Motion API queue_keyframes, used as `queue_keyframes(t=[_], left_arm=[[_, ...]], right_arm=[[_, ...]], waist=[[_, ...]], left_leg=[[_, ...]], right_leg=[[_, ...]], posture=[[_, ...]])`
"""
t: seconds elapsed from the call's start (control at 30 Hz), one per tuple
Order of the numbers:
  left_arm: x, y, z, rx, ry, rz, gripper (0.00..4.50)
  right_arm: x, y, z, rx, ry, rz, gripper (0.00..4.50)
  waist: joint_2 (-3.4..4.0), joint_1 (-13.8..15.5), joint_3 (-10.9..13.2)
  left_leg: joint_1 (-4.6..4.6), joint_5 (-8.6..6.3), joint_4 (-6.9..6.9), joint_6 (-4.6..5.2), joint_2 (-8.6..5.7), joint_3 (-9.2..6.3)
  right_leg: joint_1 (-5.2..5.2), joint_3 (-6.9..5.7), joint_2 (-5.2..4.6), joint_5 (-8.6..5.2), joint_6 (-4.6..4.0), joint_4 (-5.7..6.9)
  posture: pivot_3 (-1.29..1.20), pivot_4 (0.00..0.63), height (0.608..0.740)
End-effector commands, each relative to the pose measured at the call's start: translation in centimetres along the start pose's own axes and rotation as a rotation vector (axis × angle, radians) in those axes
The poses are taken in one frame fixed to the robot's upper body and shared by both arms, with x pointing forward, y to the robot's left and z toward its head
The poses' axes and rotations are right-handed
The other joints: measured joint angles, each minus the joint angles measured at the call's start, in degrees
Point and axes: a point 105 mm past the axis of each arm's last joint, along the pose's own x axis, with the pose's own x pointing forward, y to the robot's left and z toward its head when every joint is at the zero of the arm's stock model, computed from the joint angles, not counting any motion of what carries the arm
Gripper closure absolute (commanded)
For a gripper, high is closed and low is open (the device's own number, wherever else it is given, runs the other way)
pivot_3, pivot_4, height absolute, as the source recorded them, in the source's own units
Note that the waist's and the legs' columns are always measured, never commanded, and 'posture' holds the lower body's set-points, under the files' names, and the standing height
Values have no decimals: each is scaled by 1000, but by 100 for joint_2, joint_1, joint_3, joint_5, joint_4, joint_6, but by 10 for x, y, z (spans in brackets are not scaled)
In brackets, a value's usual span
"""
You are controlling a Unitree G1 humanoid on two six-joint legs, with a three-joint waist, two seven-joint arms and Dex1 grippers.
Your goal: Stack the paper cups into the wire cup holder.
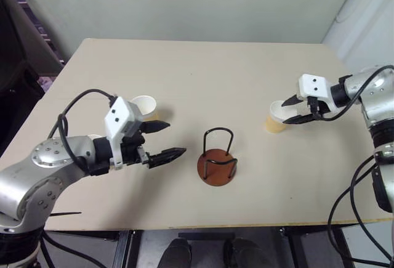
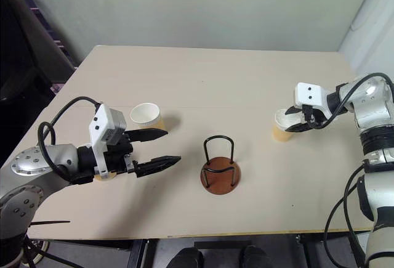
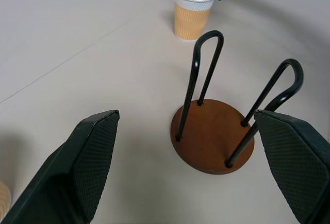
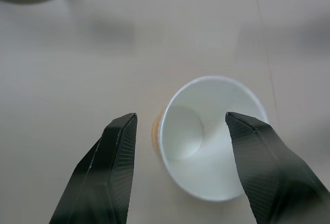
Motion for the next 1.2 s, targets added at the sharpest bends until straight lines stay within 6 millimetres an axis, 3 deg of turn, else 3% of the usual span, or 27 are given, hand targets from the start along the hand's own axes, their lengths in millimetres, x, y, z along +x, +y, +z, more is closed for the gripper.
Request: queue_keyframes(t=[0.03,0.13,0.33,0.47,0.5,0.6,0.67,0.73,0.8,0.87,1.03,1.2], left_arm=[[0,-4,6,39,-11,-16,0],[0,-4,5,40,-8,-10,0],[-4,-2,5,42,-5,11,0],[-7,1,3,43,2,34,0],[-8,2,4,45,1,39,0],[-14,5,5,49,6,54,0],[-19,9,1,45,30,71,0],[-21,10,-3,43,44,77,0],[-22,12,-5,44,55,84,0],[-22,12,-5,47,62,86,0],[-25,12,-8,43,74,93,0],[-23,10,-8,42,72,93,0]], right_arm=[[10,-1,-2,-31,32,-10,1713],[22,0,-4,-43,47,-5,2292],[22,-4,-3,-53,49,-28,4471],[16,-7,0,-65,37,-34,4471],[10,-9,9,-72,-3,-35,4471],[-13,-13,45,-106,-157,-16,4471],[-33,-11,89,-155,-332,2,4471],[-46,6,129,-180,-516,83,4471],[-47,30,150,-202,-604,192,4471],[-41,53,159,-235,-620,278,4471],[-28,79,162,-245,-608,372,4471],[-8,85,161,-250,-575,378,4471]], waist=[[0,-4,0],[0,-13,0],[4,-12,3],[4,-11,3],[4,-12,3],[8,-14,5],[18,-17,11],[22,-35,13],[14,-46,8],[7,-52,4],[7,-39,8],[7,-70,8]], left_leg=[[3,2,0,-2,2,0],[8,2,-1,0,7,0],[3,-5,-1,14,9,-2],[-2,6,-1,-5,9,-1],[-3,6,-1,-6,9,-1],[-11,10,-2,-12,9,1],[-14,14,-4,-16,12,6],[-16,19,-9,-25,16,13],[-14,19,-12,-37,12,37],[-10,12,-4,-51,15,38],[-5,19,6,-51,34,6],[11,23,6,-43,37,-4]], right_leg=[[1,0,2,3,-5,1],[0,-1,5,11,-18,4],[-1,-8,5,15,-23,6],[-2,-9,5,15,-23,0],[-2,-10,6,15,-23,-1],[-11,-9,7,15,-23,-1],[-16,-8,12,15,-23,-2],[-18,-4,21,13,-27,-6],[-14,-6,40,8,-35,-11],[1,-10,69,4,-42,-21],[6,-7,66,4,-44,-5],[8,-4,70,19,-60,0]], posture=[[0,150,740],[0,150,740],[0,150,740],[0,150,740],[0,150,740],[0,150,740],[0,150,740],[0,150,740],[0,150,740],[0,150,740],[0,150,740],[0,150,740]])
